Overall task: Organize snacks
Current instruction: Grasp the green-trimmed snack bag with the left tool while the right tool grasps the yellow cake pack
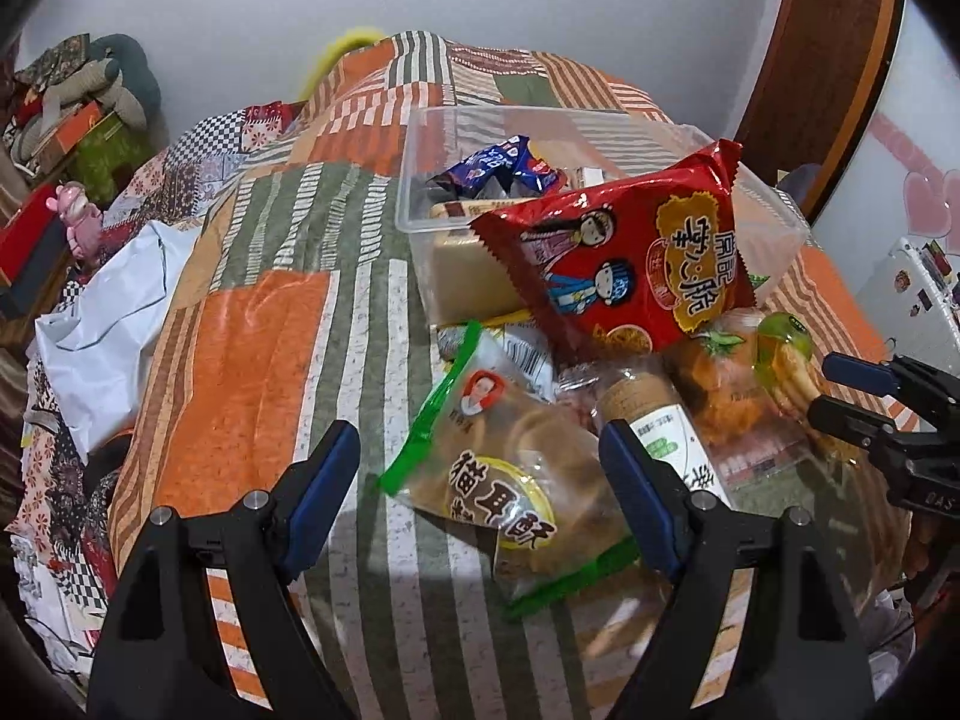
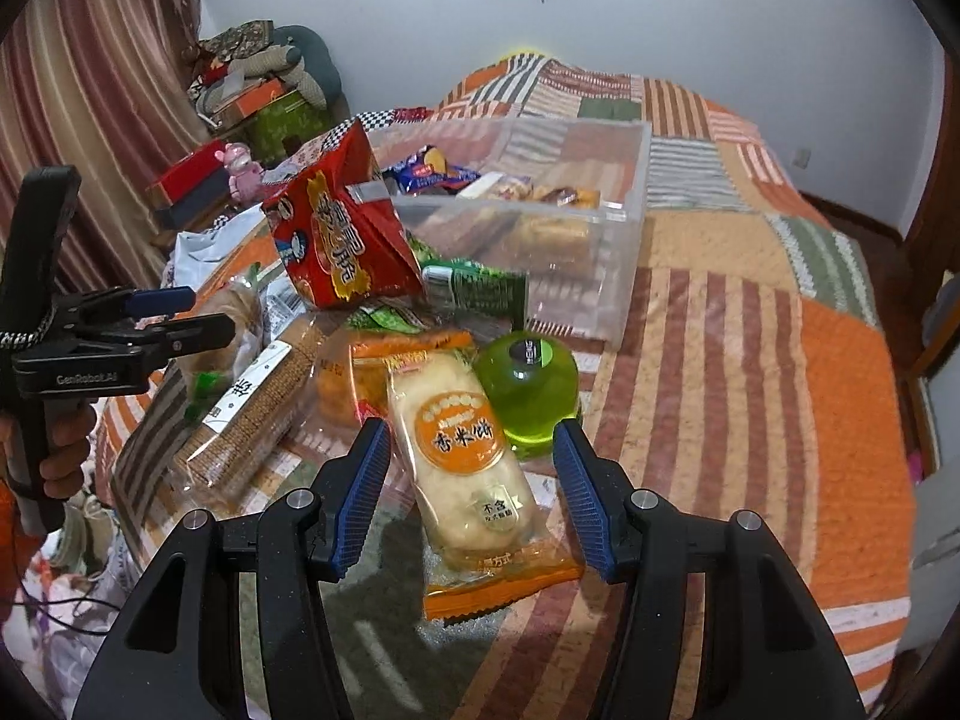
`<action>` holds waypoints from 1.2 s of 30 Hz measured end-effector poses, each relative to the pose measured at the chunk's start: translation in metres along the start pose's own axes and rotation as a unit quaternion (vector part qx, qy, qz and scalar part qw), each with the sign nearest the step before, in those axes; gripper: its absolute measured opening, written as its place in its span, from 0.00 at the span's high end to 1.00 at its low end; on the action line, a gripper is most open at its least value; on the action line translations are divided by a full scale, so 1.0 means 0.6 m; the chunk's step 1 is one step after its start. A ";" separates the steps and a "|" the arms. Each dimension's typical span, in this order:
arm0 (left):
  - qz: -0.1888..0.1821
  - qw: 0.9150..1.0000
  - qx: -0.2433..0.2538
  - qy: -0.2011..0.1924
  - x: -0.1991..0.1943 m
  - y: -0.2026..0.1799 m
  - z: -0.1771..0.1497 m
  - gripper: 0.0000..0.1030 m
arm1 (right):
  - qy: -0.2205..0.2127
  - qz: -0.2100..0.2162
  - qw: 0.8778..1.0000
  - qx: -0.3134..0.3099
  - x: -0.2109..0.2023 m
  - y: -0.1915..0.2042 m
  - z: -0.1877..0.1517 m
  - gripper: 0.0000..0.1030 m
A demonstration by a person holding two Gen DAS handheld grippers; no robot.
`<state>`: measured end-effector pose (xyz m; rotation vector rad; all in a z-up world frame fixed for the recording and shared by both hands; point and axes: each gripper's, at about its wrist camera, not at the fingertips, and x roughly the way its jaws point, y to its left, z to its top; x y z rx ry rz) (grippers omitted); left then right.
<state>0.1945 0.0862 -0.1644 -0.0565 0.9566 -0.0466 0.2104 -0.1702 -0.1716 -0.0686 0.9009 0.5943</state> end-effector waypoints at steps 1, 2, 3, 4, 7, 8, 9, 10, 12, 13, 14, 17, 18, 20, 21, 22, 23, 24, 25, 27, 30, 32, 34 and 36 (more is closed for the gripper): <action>-0.002 1.000 -0.001 0.001 0.000 0.002 -0.001 0.19 | 0.001 0.003 1.000 0.001 0.001 0.000 -0.002 0.49; -0.003 1.000 -0.001 0.002 -0.002 0.006 -0.005 0.19 | 0.003 0.005 1.000 0.003 0.002 -0.001 -0.004 0.49; -0.005 1.000 -0.002 0.003 -0.002 0.009 -0.008 0.17 | 0.003 0.005 1.000 0.005 0.002 -0.002 -0.006 0.49; -0.006 1.000 -0.003 0.003 -0.002 0.011 -0.011 0.16 | 0.004 0.007 1.000 0.005 0.002 -0.002 -0.008 0.49; -0.011 1.000 -0.005 0.007 -0.005 0.018 -0.020 0.14 | 0.003 0.010 1.000 0.010 0.002 -0.004 -0.010 0.49; -0.013 1.000 -0.004 0.009 -0.006 0.020 -0.023 0.13 | 0.002 0.012 1.000 0.012 0.003 -0.007 -0.010 0.49; -0.015 1.000 -0.004 0.010 -0.008 0.020 -0.026 0.13 | 0.001 0.016 1.000 0.015 0.003 -0.008 -0.011 0.49; -0.014 1.000 -0.001 0.010 -0.007 0.020 -0.027 0.13 | 0.002 0.021 1.000 0.019 0.003 -0.009 -0.011 0.51; -0.012 1.000 0.005 0.008 -0.008 0.016 -0.028 0.13 | 0.003 0.030 0.999 0.023 0.007 -0.010 -0.012 0.55; -0.011 1.000 0.006 0.008 -0.008 0.014 -0.027 0.13 | 0.004 0.032 0.999 0.024 0.008 -0.010 -0.013 0.57; -0.011 1.000 0.006 0.009 -0.005 0.013 -0.026 0.13 | 0.004 0.032 0.999 0.024 0.010 -0.009 -0.012 0.57; -0.019 1.000 0.000 0.017 0.008 0.007 -0.022 0.13 | 0.003 0.035 0.999 0.025 0.010 -0.007 -0.011 0.59; -0.022 1.000 -0.003 0.021 0.013 0.007 -0.020 0.13 | 0.002 0.034 0.999 0.025 0.010 -0.006 -0.010 0.59; -0.022 0.999 -0.009 0.027 0.026 0.005 -0.017 0.13 | 0.003 0.033 0.999 0.020 0.013 -0.003 -0.009 0.60; -0.021 0.999 -0.012 0.031 0.033 0.005 -0.017 0.13 | 0.003 0.033 0.999 0.018 0.014 -0.002 -0.008 0.61; -0.022 0.999 -0.015 0.034 0.038 0.006 -0.016 0.13 | 0.002 0.032 0.999 0.017 0.014 -0.001 -0.009 0.62; -0.024 0.999 -0.021 0.037 0.044 0.008 -0.016 0.13 | 0.002 0.032 0.999 0.015 0.014 0.000 -0.008 0.63; -0.027 0.998 -0.027 0.040 0.050 0.009 -0.017 0.13 | 0.002 0.031 0.999 0.012 0.015 0.002 -0.008 0.63; -0.028 0.998 -0.031 0.042 0.054 0.009 -0.017 0.13 | 0.001 0.031 0.999 0.012 0.014 0.003 -0.009 0.64; -0.027 0.998 -0.034 0.038 0.058 0.010 -0.019 0.17 | 0.001 0.032 0.999 0.010 0.014 0.005 -0.008 0.66; -0.026 0.999 -0.019 0.028 0.052 0.002 -0.024 0.40 | -0.002 0.029 1.000 0.006 0.011 0.009 -0.008 0.68; -0.017 1.000 -0.010 0.024 0.047 -0.002 -0.026 0.43 | -0.004 0.026 1.000 0.002 0.009 0.012 -0.006 0.69; -0.010 1.000 -0.003 0.022 0.042 -0.005 -0.031 0.46 | -0.010 0.025 1.000 -0.001 0.003 0.015 -0.005 0.69; -0.005 1.000 -0.001 0.017 0.034 -0.004 -0.034 0.52 | -0.016 0.026 1.000 -0.002 -0.005 0.018 -0.004 0.69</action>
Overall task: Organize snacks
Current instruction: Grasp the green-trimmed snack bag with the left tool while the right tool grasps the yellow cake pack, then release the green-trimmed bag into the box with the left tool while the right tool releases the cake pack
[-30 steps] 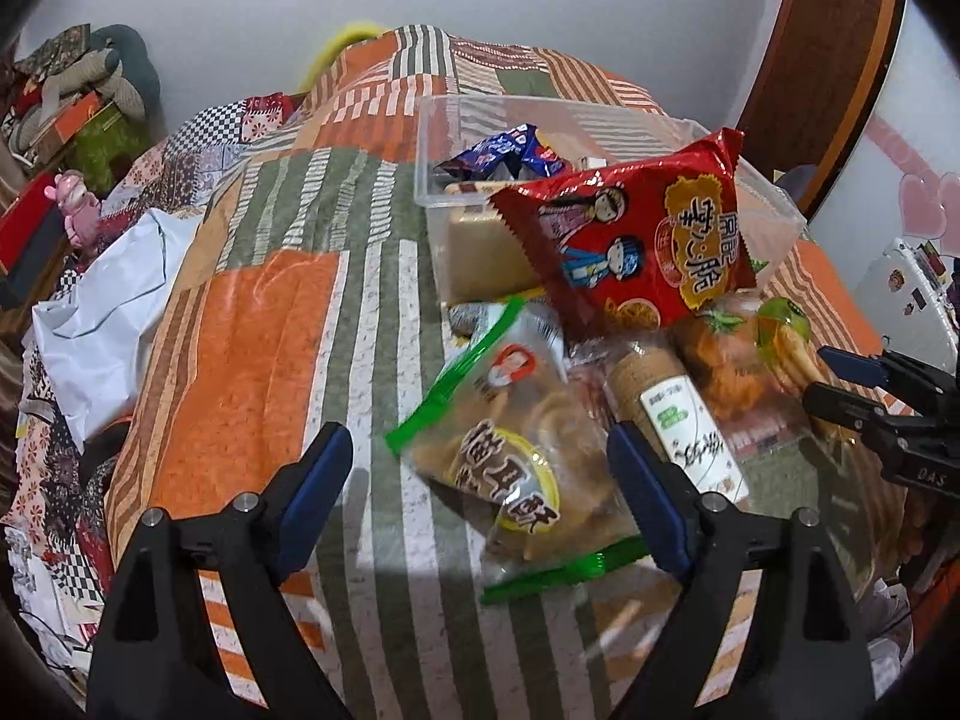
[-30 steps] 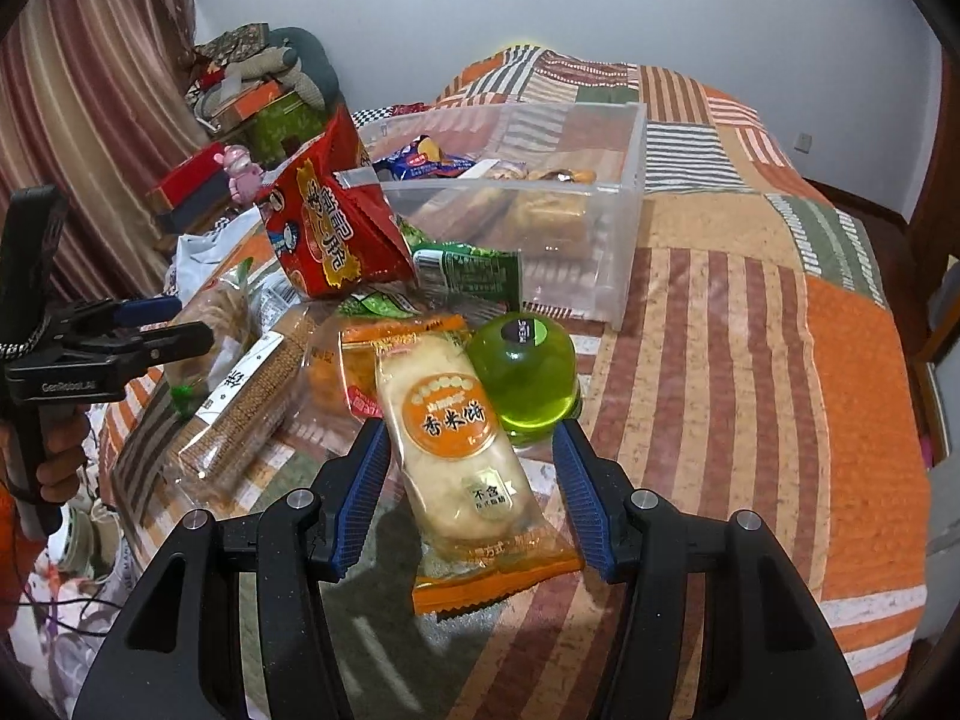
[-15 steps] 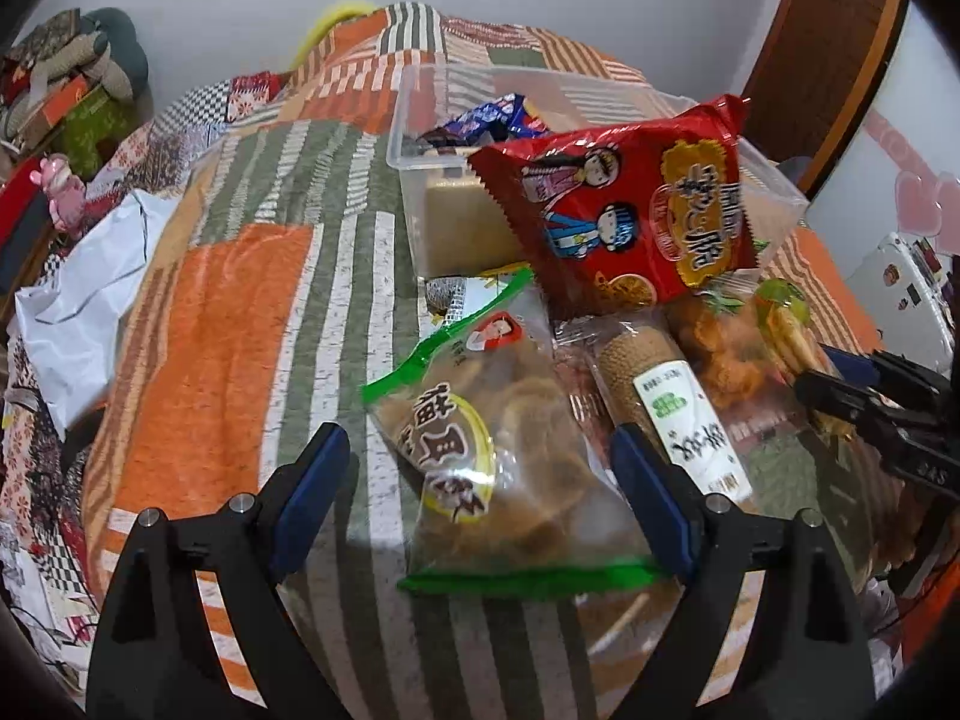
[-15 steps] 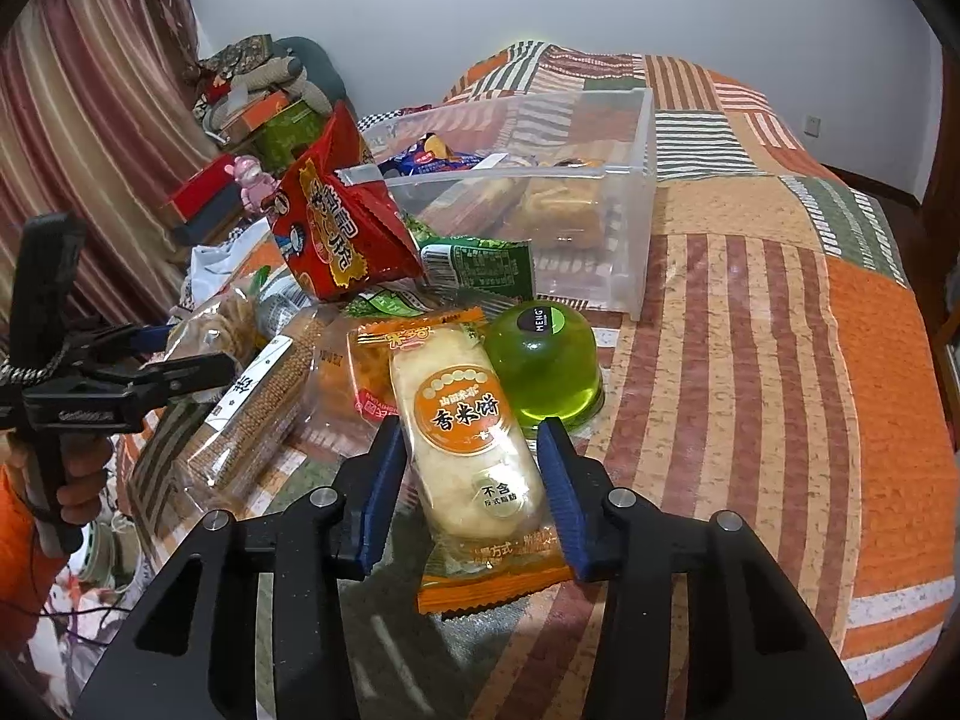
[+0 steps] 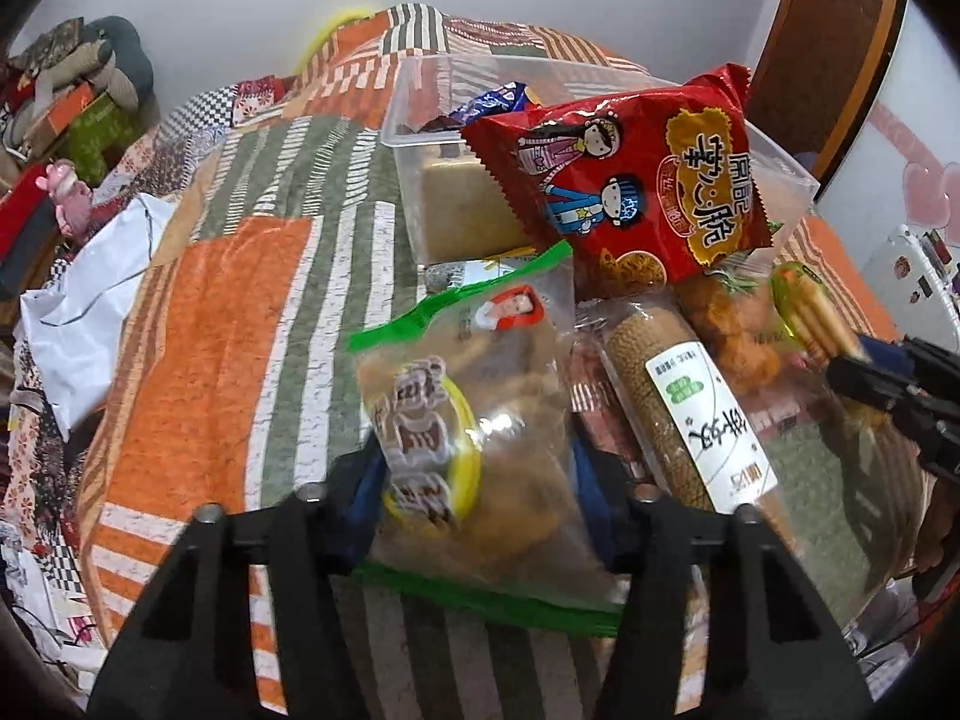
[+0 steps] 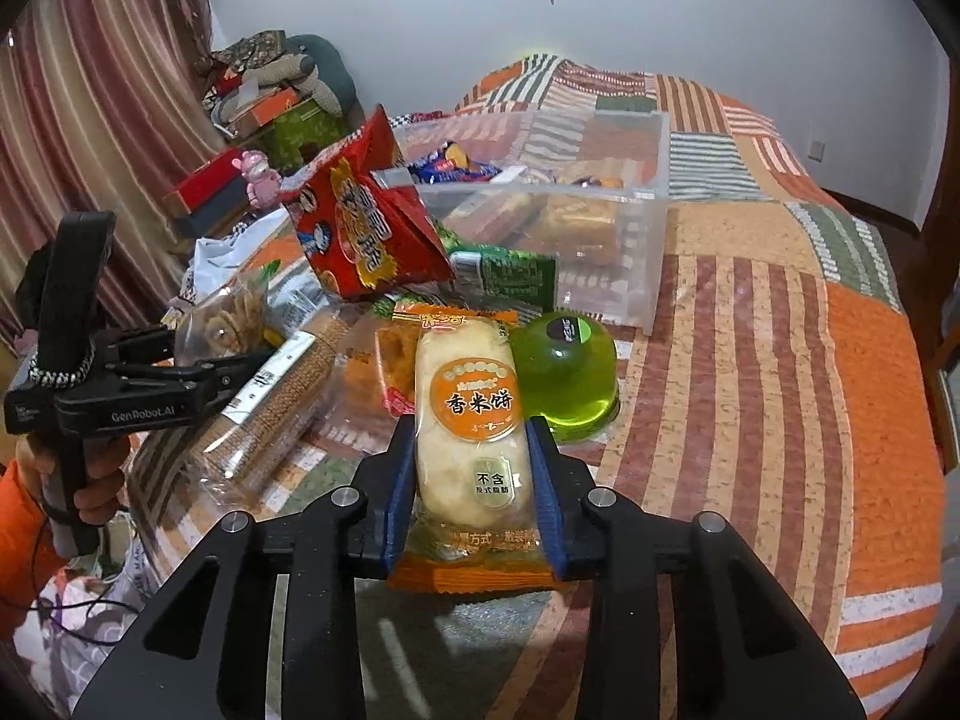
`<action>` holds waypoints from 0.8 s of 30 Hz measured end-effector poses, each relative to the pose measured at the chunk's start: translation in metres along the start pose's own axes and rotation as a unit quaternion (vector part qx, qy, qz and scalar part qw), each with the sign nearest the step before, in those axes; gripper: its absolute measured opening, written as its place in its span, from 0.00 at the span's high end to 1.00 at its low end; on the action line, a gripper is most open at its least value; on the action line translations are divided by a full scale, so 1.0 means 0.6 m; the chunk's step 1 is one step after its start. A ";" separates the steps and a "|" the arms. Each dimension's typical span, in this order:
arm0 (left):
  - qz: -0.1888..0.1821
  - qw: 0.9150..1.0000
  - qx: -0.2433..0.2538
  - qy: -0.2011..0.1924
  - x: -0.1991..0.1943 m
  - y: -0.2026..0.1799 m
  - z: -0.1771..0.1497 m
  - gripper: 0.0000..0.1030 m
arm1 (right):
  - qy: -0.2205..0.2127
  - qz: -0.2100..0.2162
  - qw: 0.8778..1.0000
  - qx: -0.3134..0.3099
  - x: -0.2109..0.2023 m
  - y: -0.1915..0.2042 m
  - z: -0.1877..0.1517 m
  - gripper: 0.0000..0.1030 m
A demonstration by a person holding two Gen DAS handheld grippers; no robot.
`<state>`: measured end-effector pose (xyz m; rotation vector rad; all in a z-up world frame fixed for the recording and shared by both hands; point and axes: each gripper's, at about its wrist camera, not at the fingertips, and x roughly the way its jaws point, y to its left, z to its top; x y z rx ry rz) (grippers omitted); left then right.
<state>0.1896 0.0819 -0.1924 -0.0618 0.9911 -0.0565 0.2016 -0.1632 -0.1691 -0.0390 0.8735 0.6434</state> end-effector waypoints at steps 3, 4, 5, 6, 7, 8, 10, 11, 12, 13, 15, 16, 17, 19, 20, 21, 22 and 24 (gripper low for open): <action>-0.001 1.000 -0.008 -0.010 -0.016 0.007 -0.003 0.53 | -0.010 0.001 1.000 0.000 -0.013 0.002 0.004 0.69; 0.000 1.000 -0.009 -0.013 -0.021 0.008 -0.003 0.53 | -0.014 -0.001 1.000 -0.001 -0.019 0.002 0.006 0.69; 0.002 1.000 -0.010 -0.017 -0.028 0.009 -0.004 0.53 | -0.017 -0.002 1.000 -0.001 -0.023 0.003 0.007 0.69; 0.003 1.000 -0.011 -0.021 -0.035 0.010 -0.004 0.54 | -0.020 -0.002 1.000 -0.001 -0.027 0.003 0.009 0.69; 0.002 1.000 -0.012 -0.026 -0.044 0.010 -0.003 0.54 | -0.025 -0.004 1.000 -0.001 -0.032 0.002 0.011 0.69; 0.002 0.999 -0.013 -0.031 -0.051 0.012 -0.001 0.54 | -0.029 -0.005 1.000 0.000 -0.037 0.002 0.013 0.69; 0.002 0.999 -0.015 -0.043 -0.069 0.014 0.003 0.54 | -0.039 -0.008 0.999 0.002 -0.046 0.000 0.017 0.69; 0.002 0.999 -0.015 -0.048 -0.075 0.014 0.008 0.54 | -0.044 -0.009 0.999 0.003 -0.050 -0.002 0.021 0.69; 0.001 0.998 -0.015 -0.054 -0.084 0.013 0.013 0.54 | -0.049 -0.010 0.999 0.003 -0.054 -0.002 0.024 0.69; 0.001 0.998 -0.014 -0.061 -0.092 0.013 0.016 0.54 | -0.055 -0.013 0.998 0.003 -0.059 -0.004 0.029 0.69; 0.000 0.997 -0.014 -0.073 -0.106 0.013 0.024 0.54 | -0.064 -0.017 0.998 0.003 -0.066 -0.005 0.036 0.69; -0.001 0.997 -0.014 -0.079 -0.113 0.013 0.029 0.54 | -0.070 -0.019 0.997 0.003 -0.070 -0.007 0.042 0.69; 0.000 0.996 -0.013 -0.086 -0.121 0.012 0.033 0.54 | -0.074 -0.022 0.997 0.002 -0.073 -0.007 0.047 0.69; 0.003 0.995 -0.011 -0.098 -0.131 0.009 0.042 0.54 | -0.086 -0.028 0.996 -0.001 -0.081 -0.008 0.059 0.69; 0.005 0.995 -0.010 -0.104 -0.136 0.008 0.047 0.54 | -0.090 -0.031 0.995 -0.002 -0.084 -0.008 0.064 0.69; 0.008 0.994 -0.009 -0.108 -0.139 0.007 0.053 0.54 | -0.096 -0.033 0.995 -0.002 -0.087 -0.009 0.070 0.69; 0.009 0.994 -0.009 -0.110 -0.142 0.006 0.057 0.54 | -0.102 -0.034 0.994 -0.003 -0.090 -0.010 0.076 0.69; 0.011 0.993 -0.009 -0.116 -0.146 0.005 0.069 0.54 | -0.111 -0.037 0.993 -0.005 -0.095 -0.011 0.085 0.69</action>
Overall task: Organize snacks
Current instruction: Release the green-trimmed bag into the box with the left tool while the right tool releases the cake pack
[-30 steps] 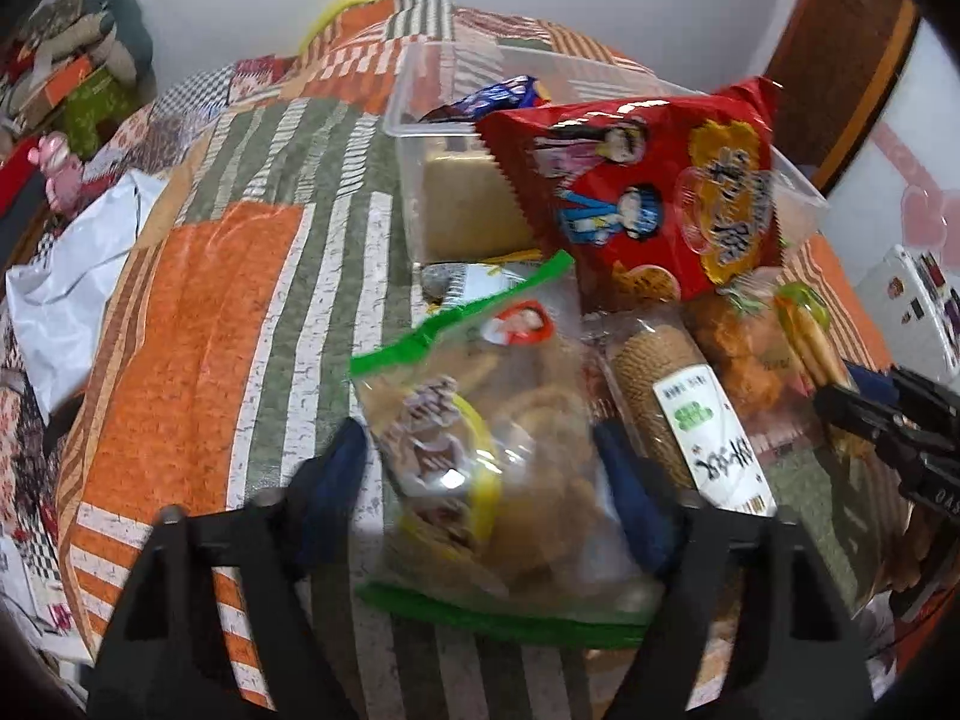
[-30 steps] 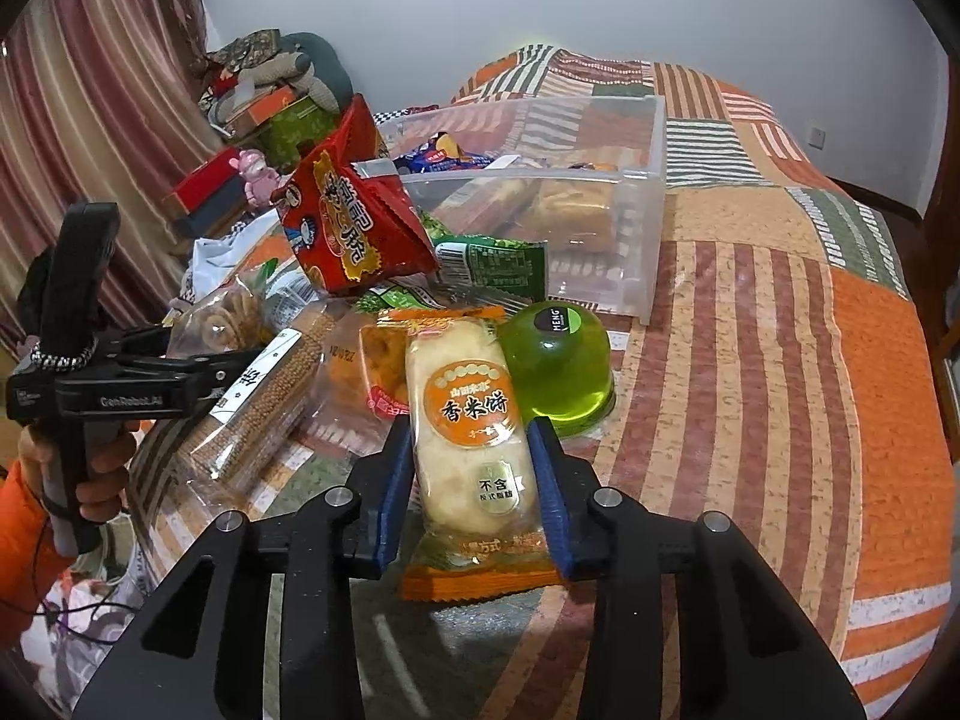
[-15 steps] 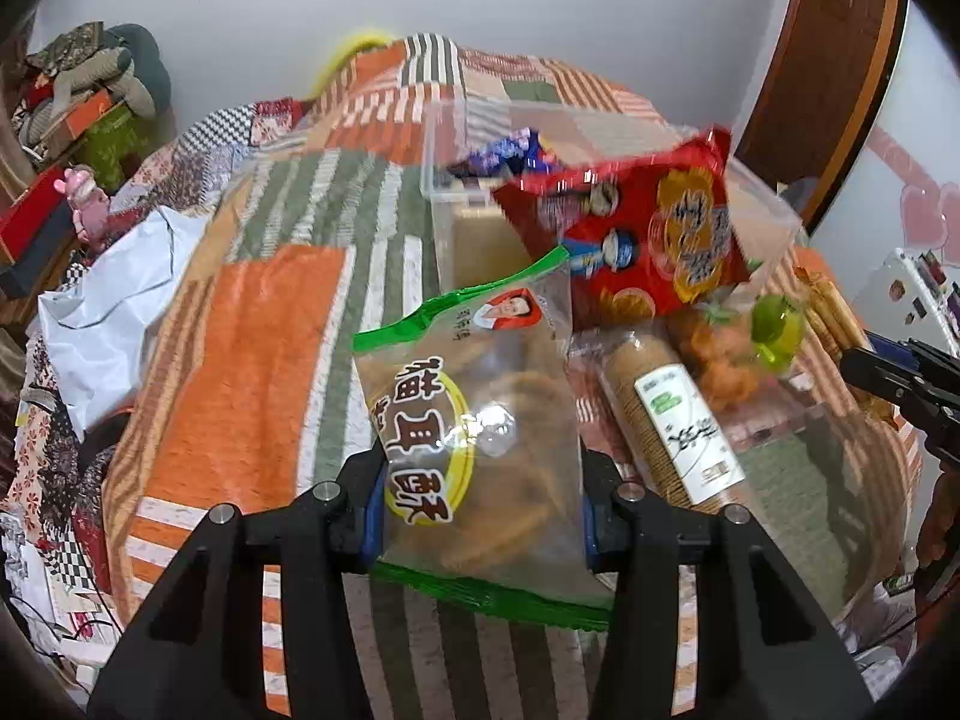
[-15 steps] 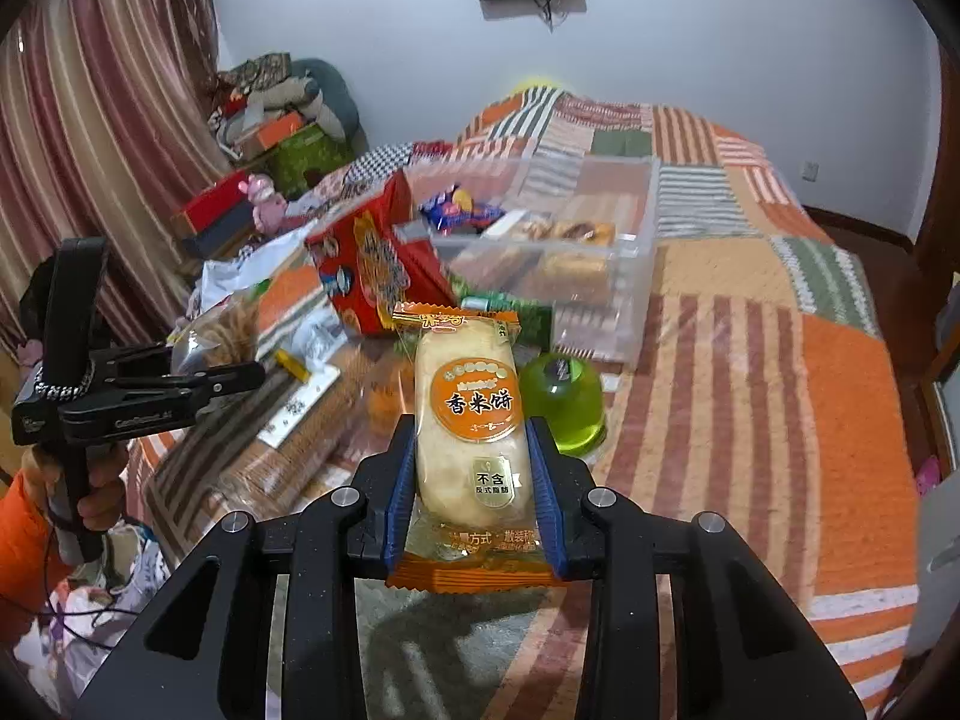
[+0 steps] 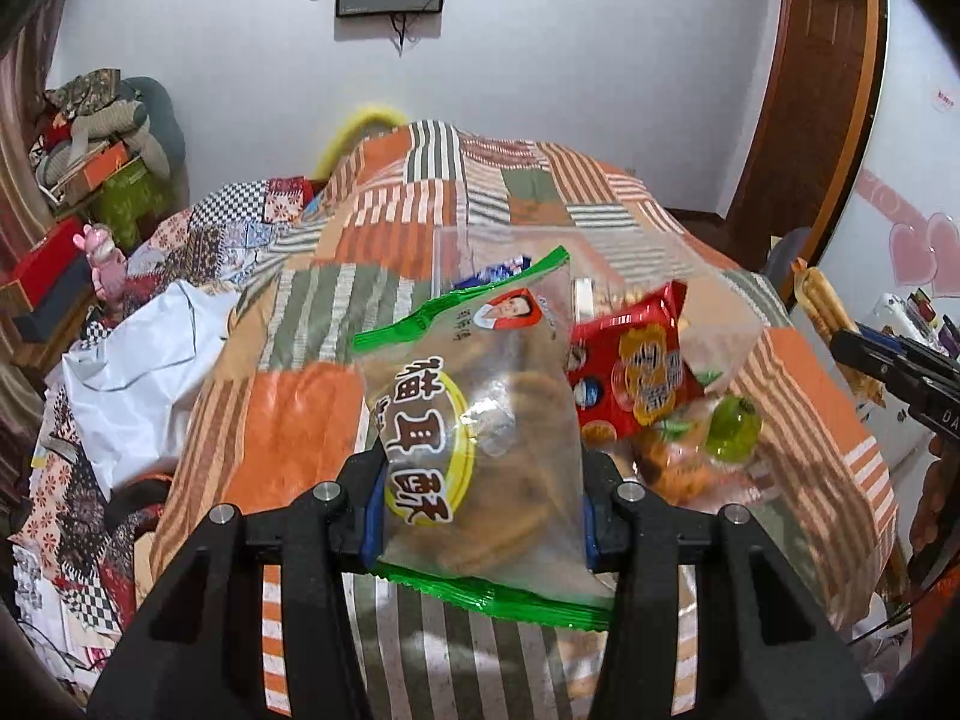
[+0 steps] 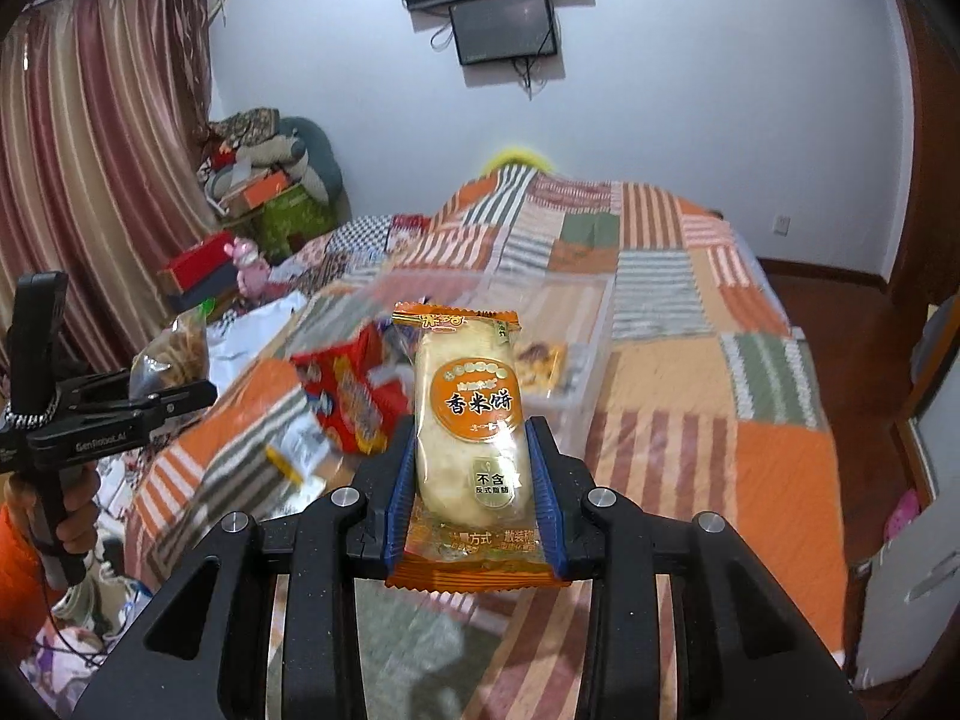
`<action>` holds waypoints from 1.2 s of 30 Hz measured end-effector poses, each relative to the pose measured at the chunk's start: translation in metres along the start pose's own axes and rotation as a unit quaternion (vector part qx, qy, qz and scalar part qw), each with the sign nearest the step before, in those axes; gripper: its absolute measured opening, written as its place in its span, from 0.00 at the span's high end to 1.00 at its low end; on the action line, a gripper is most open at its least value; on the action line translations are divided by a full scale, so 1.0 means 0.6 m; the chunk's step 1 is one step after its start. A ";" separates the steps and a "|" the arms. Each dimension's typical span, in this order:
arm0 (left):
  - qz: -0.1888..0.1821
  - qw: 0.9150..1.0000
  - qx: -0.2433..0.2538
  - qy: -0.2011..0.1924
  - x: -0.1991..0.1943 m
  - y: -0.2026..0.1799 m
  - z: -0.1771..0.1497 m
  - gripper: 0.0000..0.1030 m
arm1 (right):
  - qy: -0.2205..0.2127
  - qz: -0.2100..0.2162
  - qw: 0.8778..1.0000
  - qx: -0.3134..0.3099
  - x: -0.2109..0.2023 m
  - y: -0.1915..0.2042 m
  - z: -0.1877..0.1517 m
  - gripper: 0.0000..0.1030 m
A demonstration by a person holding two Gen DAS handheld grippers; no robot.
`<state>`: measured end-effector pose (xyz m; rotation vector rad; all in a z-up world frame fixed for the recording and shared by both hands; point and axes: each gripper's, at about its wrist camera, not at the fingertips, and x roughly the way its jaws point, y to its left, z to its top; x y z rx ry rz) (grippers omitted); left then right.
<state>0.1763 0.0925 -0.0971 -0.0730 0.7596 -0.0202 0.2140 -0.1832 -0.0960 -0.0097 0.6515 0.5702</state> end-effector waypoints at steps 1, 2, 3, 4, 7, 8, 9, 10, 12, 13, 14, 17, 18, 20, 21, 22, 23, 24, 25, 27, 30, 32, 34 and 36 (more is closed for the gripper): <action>0.000 1.000 0.000 -0.002 0.001 0.000 0.005 0.54 | -0.004 -0.002 1.000 -0.002 0.001 -0.001 0.005 0.69; -0.001 1.000 0.000 -0.005 0.001 0.000 0.011 0.54 | -0.007 -0.003 1.000 -0.004 0.001 -0.001 0.010 0.69; -0.002 1.000 -0.001 -0.007 0.002 -0.001 0.018 0.54 | -0.009 -0.004 1.000 -0.005 0.002 -0.001 0.014 0.69; -0.004 1.000 -0.002 -0.009 0.004 0.001 0.021 0.54 | -0.012 -0.005 1.000 -0.006 0.004 -0.002 0.020 0.69; -0.007 1.000 -0.001 -0.018 0.006 -0.005 0.039 0.54 | -0.018 -0.004 1.000 -0.007 0.011 -0.003 0.032 0.69; -0.006 1.000 0.000 -0.022 0.007 -0.007 0.045 0.54 | -0.020 -0.004 1.000 -0.008 0.013 -0.002 0.035 0.69; -0.006 1.000 0.001 -0.024 0.010 -0.010 0.051 0.54 | -0.021 -0.005 1.000 -0.009 0.015 -0.002 0.039 0.69; -0.005 1.000 0.003 -0.025 0.013 -0.012 0.055 0.54 | -0.024 -0.005 1.000 -0.011 0.017 -0.002 0.043 0.69; 0.001 0.999 0.011 -0.030 0.018 -0.018 0.065 0.54 | -0.026 -0.004 1.000 -0.013 0.023 0.000 0.050 0.69; 0.003 0.999 0.015 -0.032 0.021 -0.020 0.069 0.54 | -0.027 -0.005 0.999 -0.015 0.025 0.001 0.053 0.69; 0.006 0.999 0.019 -0.033 0.024 -0.021 0.074 0.54 | -0.029 -0.006 0.999 -0.016 0.027 0.002 0.057 0.69; 0.018 0.999 0.030 -0.041 0.036 -0.028 0.084 0.54 | -0.032 -0.002 0.999 -0.016 0.034 0.003 0.067 0.69; 0.018 0.999 0.032 -0.039 0.042 -0.029 0.088 0.54 | -0.033 0.000 0.999 -0.017 0.037 0.003 0.070 0.69; 0.016 0.999 0.032 -0.035 0.054 -0.031 0.093 0.54 | -0.035 -0.001 0.999 -0.021 0.041 0.004 0.074 0.69; 0.016 0.999 0.034 -0.034 0.060 -0.032 0.096 0.54 | -0.035 0.000 0.999 -0.021 0.044 0.004 0.076 0.69; 0.016 0.999 0.034 -0.033 0.064 -0.033 0.097 0.54 | -0.034 0.002 0.999 -0.022 0.049 0.006 0.079 0.69; 0.016 0.999 0.034 -0.031 0.070 -0.034 0.101 0.54 | -0.033 0.003 0.999 -0.023 0.053 0.006 0.081 0.69; 0.014 0.999 0.034 -0.030 0.075 -0.034 0.104 0.54 | -0.033 0.003 0.999 -0.023 0.057 0.006 0.083 0.69; 0.013 0.999 0.035 -0.029 0.081 -0.034 0.107 0.54 | -0.032 0.004 0.999 -0.024 0.062 0.008 0.085 0.69; 0.012 0.999 0.037 -0.028 0.091 -0.035 0.114 0.54 | -0.029 0.005 0.999 -0.023 0.070 0.008 0.086 0.69; 0.009 0.999 0.038 -0.020 0.109 -0.036 0.125 0.54 | -0.022 0.011 1.000 -0.018 0.089 0.007 0.089 0.69; 0.008 0.999 0.039 -0.015 0.121 -0.036 0.129 0.54 | -0.017 0.016 1.000 -0.012 0.102 0.003 0.091 0.69; 0.005 0.999 0.038 -0.007 0.135 -0.035 0.135 0.54 | -0.012 0.016 1.000 -0.008 0.115 0.001 0.093 0.69; 0.002 0.999 0.038 0.000 0.149 -0.034 0.142 0.54 | -0.007 0.015 1.000 -0.007 0.126 -0.002 0.095 0.69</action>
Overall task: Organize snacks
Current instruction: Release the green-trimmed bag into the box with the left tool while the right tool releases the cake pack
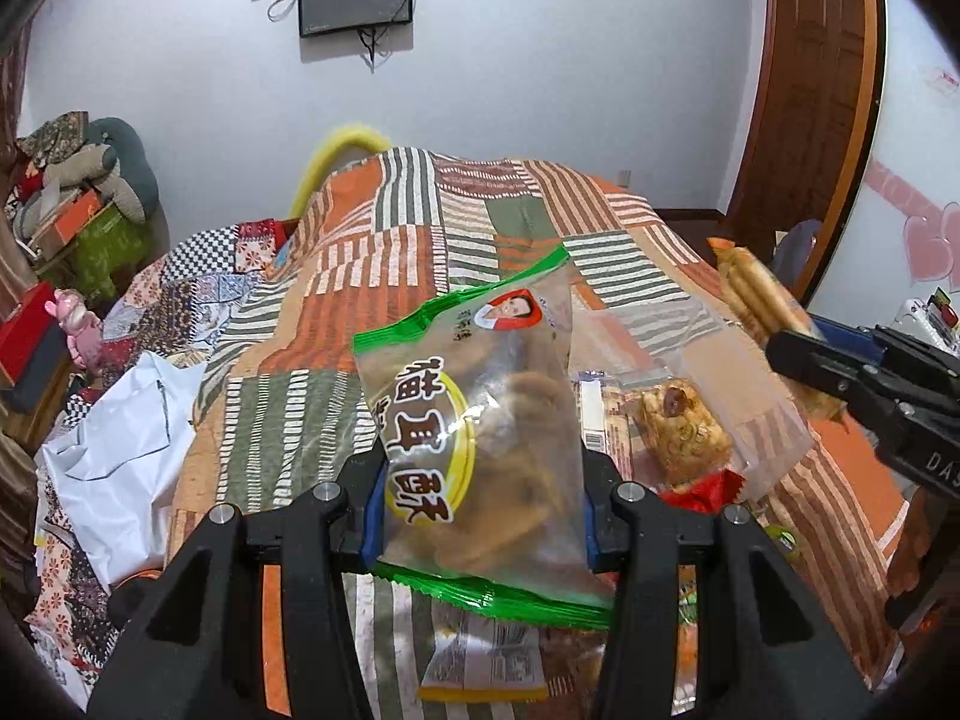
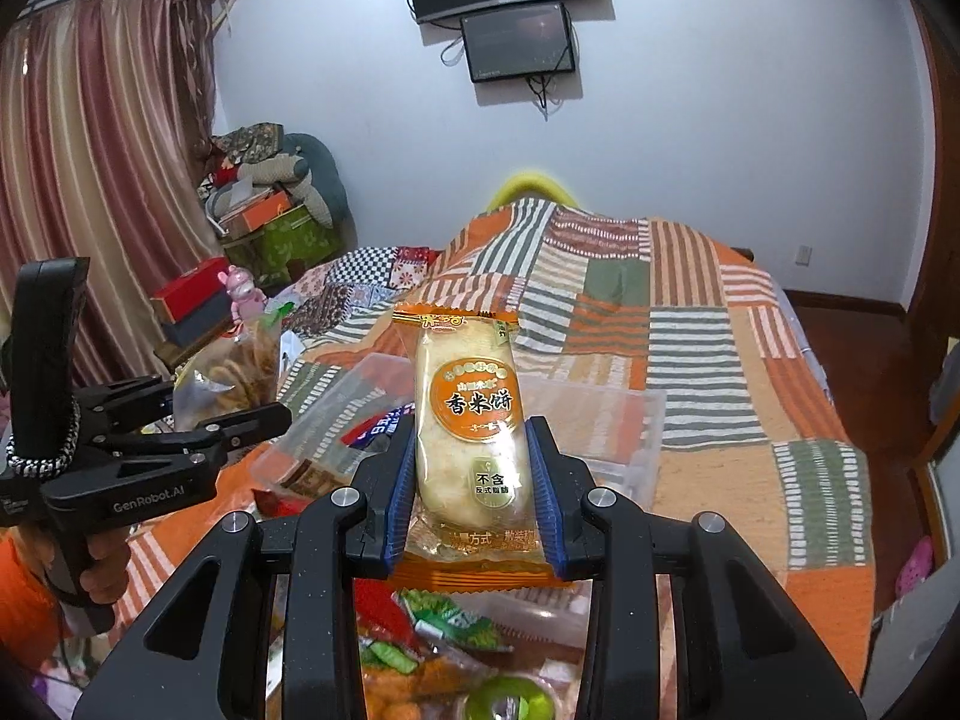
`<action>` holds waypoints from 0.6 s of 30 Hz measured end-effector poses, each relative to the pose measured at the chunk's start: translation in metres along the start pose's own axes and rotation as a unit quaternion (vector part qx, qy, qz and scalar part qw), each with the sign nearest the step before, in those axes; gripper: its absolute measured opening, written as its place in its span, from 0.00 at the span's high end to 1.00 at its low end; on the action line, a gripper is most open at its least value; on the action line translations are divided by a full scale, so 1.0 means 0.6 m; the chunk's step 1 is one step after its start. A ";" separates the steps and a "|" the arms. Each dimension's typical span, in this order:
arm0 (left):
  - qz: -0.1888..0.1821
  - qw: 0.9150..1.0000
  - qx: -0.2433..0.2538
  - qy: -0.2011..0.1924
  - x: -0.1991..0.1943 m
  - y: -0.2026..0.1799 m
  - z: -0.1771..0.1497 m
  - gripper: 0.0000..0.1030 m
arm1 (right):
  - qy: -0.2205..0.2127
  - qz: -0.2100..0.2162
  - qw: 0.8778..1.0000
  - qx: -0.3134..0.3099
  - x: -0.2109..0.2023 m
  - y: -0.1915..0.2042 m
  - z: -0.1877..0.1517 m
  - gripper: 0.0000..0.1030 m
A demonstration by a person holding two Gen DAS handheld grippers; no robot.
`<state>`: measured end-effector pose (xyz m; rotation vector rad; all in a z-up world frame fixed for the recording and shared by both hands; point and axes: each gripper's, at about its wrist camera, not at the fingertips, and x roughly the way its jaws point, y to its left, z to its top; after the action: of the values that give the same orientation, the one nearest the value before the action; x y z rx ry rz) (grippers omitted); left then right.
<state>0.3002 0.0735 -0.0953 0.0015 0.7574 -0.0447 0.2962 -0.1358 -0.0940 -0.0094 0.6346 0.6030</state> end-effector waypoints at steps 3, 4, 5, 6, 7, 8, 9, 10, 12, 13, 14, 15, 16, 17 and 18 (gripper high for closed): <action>-0.005 1.000 0.002 0.011 0.018 0.001 0.008 0.54 | 0.010 -0.005 1.000 0.001 0.020 -0.003 0.003 0.69; -0.007 1.000 0.004 0.013 0.022 0.000 0.009 0.54 | 0.014 -0.004 1.000 0.003 0.025 -0.005 0.004 0.69; -0.006 1.000 0.007 0.015 0.027 -0.002 0.012 0.54 | 0.017 -0.005 1.000 0.005 0.030 -0.006 0.005 0.69; -0.001 1.000 0.014 0.015 0.033 -0.004 0.016 0.54 | 0.019 -0.007 1.000 0.005 0.035 -0.008 0.005 0.69; 0.002 1.000 0.018 0.016 0.038 -0.005 0.018 0.54 | 0.021 -0.009 1.000 0.005 0.039 -0.007 0.006 0.69; 0.004 1.000 0.022 0.018 0.043 -0.006 0.019 0.54 | 0.024 -0.010 1.000 0.006 0.044 -0.008 0.006 0.69; 0.002 0.999 0.023 0.022 0.050 -0.007 0.021 0.54 | 0.026 -0.010 1.000 0.007 0.047 -0.010 0.006 0.69; 0.001 0.999 0.023 0.026 0.054 -0.008 0.022 0.54 | 0.031 -0.010 0.999 0.007 0.054 -0.011 0.005 0.69; -0.001 0.999 0.025 0.035 0.068 -0.009 0.024 0.54 | 0.039 -0.010 0.999 0.008 0.064 -0.014 0.006 0.69; 0.000 0.999 0.027 0.039 0.074 -0.010 0.026 0.54 | 0.046 -0.010 0.999 0.010 0.071 -0.015 0.005 0.69; -0.001 0.999 0.031 0.043 0.080 -0.011 0.028 0.54 | 0.050 -0.009 0.999 0.011 0.075 -0.017 0.004 0.69; -0.002 0.998 0.033 0.048 0.086 -0.011 0.030 0.54 | 0.056 -0.008 0.998 0.014 0.082 -0.019 0.004 0.69; -0.002 0.998 0.034 0.052 0.091 -0.011 0.033 0.54 | 0.059 -0.008 0.998 0.016 0.086 -0.021 0.003 0.69; -0.004 0.998 0.034 0.059 0.097 -0.011 0.034 0.54 | 0.066 -0.006 0.998 0.021 0.093 -0.024 0.002 0.69; -0.009 0.997 0.032 0.069 0.106 -0.010 0.035 0.54 | 0.075 0.002 0.997 0.028 0.100 -0.028 0.001 0.69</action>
<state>0.3606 0.0644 -0.1234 0.0592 0.8948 -0.0877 0.3439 -0.1181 -0.1300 -0.0002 0.7964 0.5906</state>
